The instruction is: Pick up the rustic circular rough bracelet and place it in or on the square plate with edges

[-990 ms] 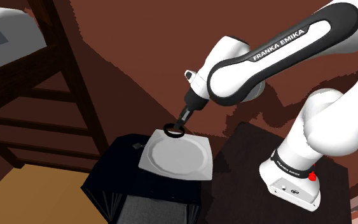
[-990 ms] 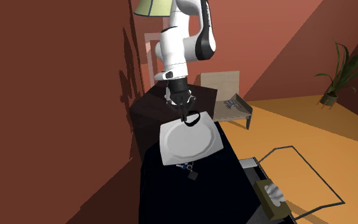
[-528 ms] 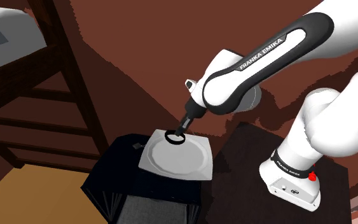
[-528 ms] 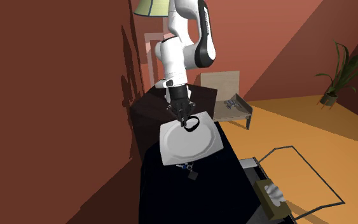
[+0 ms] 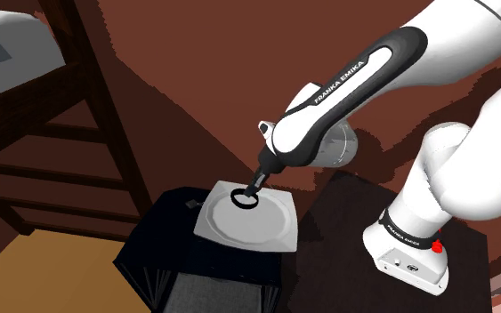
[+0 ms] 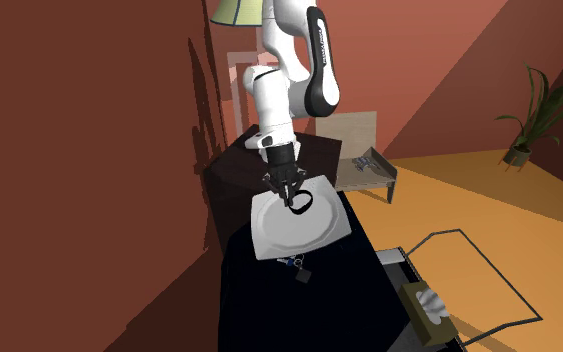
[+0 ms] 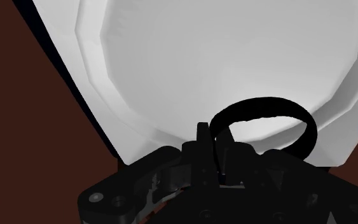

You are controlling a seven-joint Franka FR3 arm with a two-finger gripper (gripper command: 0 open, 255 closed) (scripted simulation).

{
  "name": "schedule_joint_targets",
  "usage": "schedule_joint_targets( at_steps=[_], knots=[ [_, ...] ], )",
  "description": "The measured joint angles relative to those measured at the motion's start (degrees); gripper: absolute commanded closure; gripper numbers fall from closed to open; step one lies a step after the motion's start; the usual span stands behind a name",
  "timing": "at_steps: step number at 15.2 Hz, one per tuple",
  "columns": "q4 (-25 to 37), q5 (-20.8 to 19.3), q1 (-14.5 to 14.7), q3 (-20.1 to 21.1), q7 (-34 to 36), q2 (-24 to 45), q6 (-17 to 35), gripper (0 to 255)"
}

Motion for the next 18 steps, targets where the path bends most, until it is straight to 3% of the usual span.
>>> schedule_joint_targets(
  at_steps=[3, 4, 10, 14, 18],
  knots=[
    [0.04, 0.2, 0.07, -0.03, -0.19, 0.12, 0.1, 255],
    [0.04, 0.2, 0.07, -0.03, -0.19, 0.12, 0.1, 0],
    [0.04, 0.2, 0.07, -0.03, -0.19, 0.12, 0.1, 0],
    [-3.59, -9.92, -4.2, 1.47, 9.2, -10.84, -7.91, 0],
    [-4.53, -12.02, -5.28, 1.78, 11.08, -14.01, -10.45, 0]
  ],
)
